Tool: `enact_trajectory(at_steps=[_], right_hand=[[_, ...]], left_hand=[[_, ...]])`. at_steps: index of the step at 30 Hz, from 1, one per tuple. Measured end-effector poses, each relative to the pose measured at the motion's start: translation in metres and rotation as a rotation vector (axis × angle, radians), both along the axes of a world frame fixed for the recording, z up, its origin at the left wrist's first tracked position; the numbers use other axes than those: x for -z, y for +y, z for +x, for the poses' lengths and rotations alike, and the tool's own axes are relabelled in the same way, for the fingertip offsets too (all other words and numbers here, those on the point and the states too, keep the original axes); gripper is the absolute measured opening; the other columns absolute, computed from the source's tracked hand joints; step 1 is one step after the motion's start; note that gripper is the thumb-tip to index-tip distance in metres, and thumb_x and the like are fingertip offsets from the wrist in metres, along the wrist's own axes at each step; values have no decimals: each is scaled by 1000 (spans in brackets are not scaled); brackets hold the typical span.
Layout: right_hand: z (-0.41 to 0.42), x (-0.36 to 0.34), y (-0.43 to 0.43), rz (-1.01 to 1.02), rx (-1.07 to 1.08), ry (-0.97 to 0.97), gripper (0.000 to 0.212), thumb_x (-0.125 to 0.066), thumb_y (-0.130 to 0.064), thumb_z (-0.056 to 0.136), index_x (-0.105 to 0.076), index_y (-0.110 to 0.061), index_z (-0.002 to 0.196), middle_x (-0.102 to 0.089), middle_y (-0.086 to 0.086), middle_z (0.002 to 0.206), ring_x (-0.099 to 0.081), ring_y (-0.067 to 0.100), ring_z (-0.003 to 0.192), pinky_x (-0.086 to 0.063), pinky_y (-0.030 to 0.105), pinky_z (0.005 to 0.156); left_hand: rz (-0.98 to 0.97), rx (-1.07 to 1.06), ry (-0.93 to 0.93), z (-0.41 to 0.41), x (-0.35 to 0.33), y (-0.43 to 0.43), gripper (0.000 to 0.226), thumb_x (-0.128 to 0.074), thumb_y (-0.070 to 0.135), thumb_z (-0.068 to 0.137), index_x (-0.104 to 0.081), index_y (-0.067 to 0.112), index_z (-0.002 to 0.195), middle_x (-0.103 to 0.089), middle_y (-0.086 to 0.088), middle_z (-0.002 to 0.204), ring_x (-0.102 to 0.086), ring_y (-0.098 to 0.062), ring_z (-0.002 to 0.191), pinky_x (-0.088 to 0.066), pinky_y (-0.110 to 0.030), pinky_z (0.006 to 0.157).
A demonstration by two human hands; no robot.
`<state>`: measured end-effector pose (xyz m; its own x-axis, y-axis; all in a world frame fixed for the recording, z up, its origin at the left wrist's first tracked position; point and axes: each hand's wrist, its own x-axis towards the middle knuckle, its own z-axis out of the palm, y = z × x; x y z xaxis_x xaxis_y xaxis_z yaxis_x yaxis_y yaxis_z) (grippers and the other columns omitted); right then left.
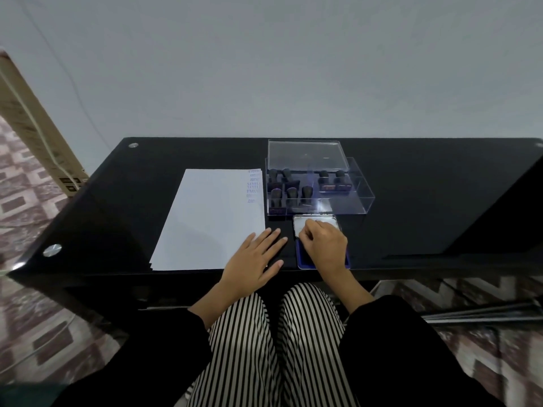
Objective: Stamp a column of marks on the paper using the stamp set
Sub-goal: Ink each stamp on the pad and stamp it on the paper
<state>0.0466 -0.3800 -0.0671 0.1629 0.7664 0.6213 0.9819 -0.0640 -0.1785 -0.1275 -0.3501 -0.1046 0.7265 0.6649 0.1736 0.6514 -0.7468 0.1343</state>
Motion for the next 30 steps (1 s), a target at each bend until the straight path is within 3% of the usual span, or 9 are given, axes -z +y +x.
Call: enact_trajectory(at_steps=[7,11,13,20,22,26,30], right_hand=[[3,7,7,72,13,-52,36,-78,-6,60,-45,-14,46,-42,-3,37,-34,11,33,-22,18,40],[6,13,2,145,36,-105,29,-51,-17,79,-48,-17,51,-44,-5,40,-40,12,36,-26,21,45],[5,15,-2,153,51,-121,29,-46,-20,81,-51,-18,53,-46,-6,41,-41,11,38,-29,22,45],[3,12,-3,158,78,-100,30,-46,-20,80,-49,-18,51,-44,-6,39,-40,11,36,-27,20,45],[3,10,1,143,72,-90,30,-50,-18,79,-48,-17,49,-42,-5,38,-40,11,34,-25,19,45],[2,8,6,75,48,-50,36,-78,-8,63,-47,-14,47,-42,-3,37,-38,13,32,-23,18,38],[0,6,6,68,51,-36,38,-81,-7,59,-46,-14,47,-41,-3,37,-38,12,32,-21,18,37]], left_hand=[[21,-1,7,-1,3,2,71,6,57,92,-24,23,147,-23,1,155,-16,-16,144,-3,-35,115],[57,-25,24,-1,4,2,61,-5,51,98,-34,22,143,-37,-1,149,-31,-18,139,-19,-41,112],[71,-32,26,-2,5,3,58,-8,49,99,-37,23,142,-41,0,147,-35,-17,137,-24,-40,112],[52,-14,-1,-1,6,3,62,-5,52,97,-32,23,145,-33,1,151,-25,-16,141,-13,-34,118],[64,-20,-2,-1,6,3,61,-5,52,98,-33,24,144,-34,1,151,-26,-15,141,-17,-35,117],[78,-32,17,0,4,2,58,-8,49,99,-38,23,142,-40,0,147,-34,-16,138,-24,-40,112],[78,-27,30,-1,3,3,58,-9,48,99,-40,22,141,-42,0,146,-36,-17,137,-25,-43,110]])
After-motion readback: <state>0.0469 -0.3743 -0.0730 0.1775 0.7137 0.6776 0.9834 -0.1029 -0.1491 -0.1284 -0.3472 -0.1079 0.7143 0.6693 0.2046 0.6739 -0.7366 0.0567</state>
